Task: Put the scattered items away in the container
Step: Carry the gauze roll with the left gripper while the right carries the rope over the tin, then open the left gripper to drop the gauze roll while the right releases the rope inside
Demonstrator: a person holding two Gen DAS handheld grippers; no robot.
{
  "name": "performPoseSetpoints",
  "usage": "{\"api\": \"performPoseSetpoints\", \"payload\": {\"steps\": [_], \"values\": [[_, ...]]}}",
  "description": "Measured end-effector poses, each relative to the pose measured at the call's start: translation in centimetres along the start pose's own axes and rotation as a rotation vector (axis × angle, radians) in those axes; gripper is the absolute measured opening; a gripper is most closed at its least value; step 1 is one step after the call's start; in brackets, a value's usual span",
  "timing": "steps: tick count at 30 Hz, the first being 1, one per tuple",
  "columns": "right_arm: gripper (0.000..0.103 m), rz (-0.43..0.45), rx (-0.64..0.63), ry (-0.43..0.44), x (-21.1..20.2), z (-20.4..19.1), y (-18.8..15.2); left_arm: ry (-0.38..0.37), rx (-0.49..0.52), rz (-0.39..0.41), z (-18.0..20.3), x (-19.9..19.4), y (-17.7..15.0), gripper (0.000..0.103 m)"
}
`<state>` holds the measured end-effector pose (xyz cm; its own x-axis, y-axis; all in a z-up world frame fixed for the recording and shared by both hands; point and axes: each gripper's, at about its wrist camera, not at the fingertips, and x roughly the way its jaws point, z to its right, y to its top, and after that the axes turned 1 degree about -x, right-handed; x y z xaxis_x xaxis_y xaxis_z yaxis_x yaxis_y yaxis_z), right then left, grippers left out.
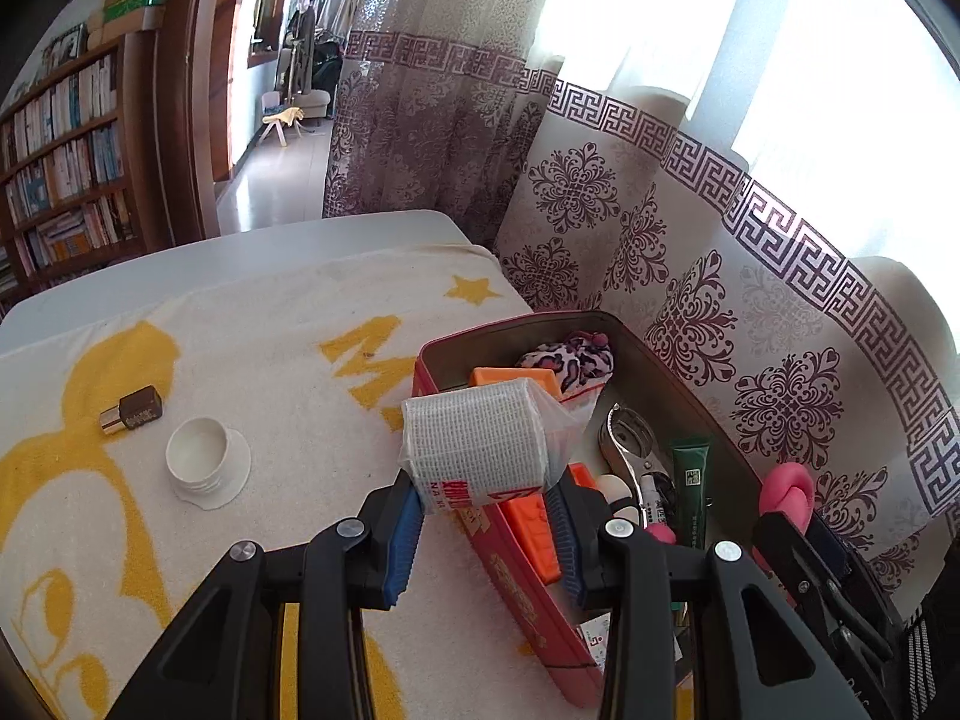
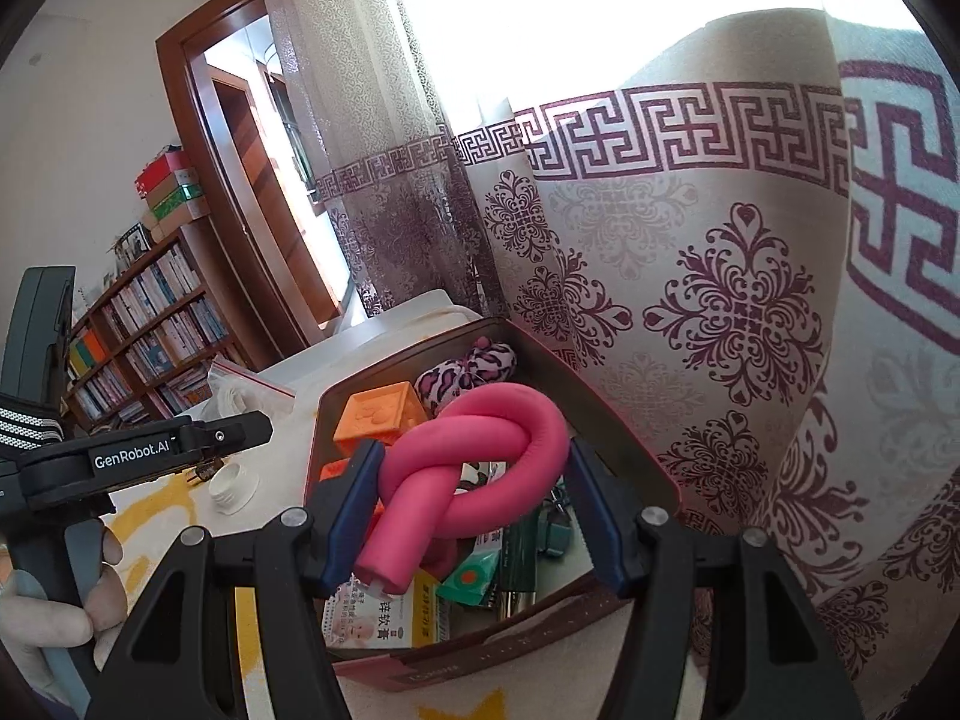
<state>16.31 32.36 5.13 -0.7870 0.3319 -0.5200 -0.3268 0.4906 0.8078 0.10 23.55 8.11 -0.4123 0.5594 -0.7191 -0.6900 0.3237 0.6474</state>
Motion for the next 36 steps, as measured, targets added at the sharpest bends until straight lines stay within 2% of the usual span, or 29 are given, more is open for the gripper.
{"api": "performPoseSetpoints", "payload": {"steps": [6, 7, 8, 10, 12, 21, 36], "values": [[0.066, -0.014, 0.01, -0.017, 0.7, 1.0, 0.1, -0.065, 0.054, -0.011, 3.5, 1.2, 1.6, 0.042], [0.067, -0.019, 0.011, -0.018, 0.8, 1.1, 0.0, -0.083, 0.051, -0.023, 3.8, 1.6, 1.8, 0.048], [0.067, -0.022, 0.015, -0.02, 1.0, 1.2, 0.0, -0.1, 0.044, -0.036, 4.0, 1.9, 1.9, 0.06], [0.076, -0.025, 0.023, -0.024, 1.2, 1.4, -0.1, -0.114, 0.031, -0.034, 4.0, 2.0, 1.8, 0.068], [0.08, -0.026, 0.032, -0.029, 1.3, 1.6, -0.2, -0.097, 0.035, -0.026, 3.6, 1.9, 1.6, 0.068], [0.08, -0.032, 0.048, -0.038, 1.6, 1.3, -0.5, -0.027, -0.049, -0.038, -1.0, 1.9, 0.7, 0.068], [0.081, -0.03, 0.007, 0.008, 1.1, -2.9, -1.1, 0.074, -0.171, -0.035, -9.3, -0.7, -1.3, 0.068]]}}
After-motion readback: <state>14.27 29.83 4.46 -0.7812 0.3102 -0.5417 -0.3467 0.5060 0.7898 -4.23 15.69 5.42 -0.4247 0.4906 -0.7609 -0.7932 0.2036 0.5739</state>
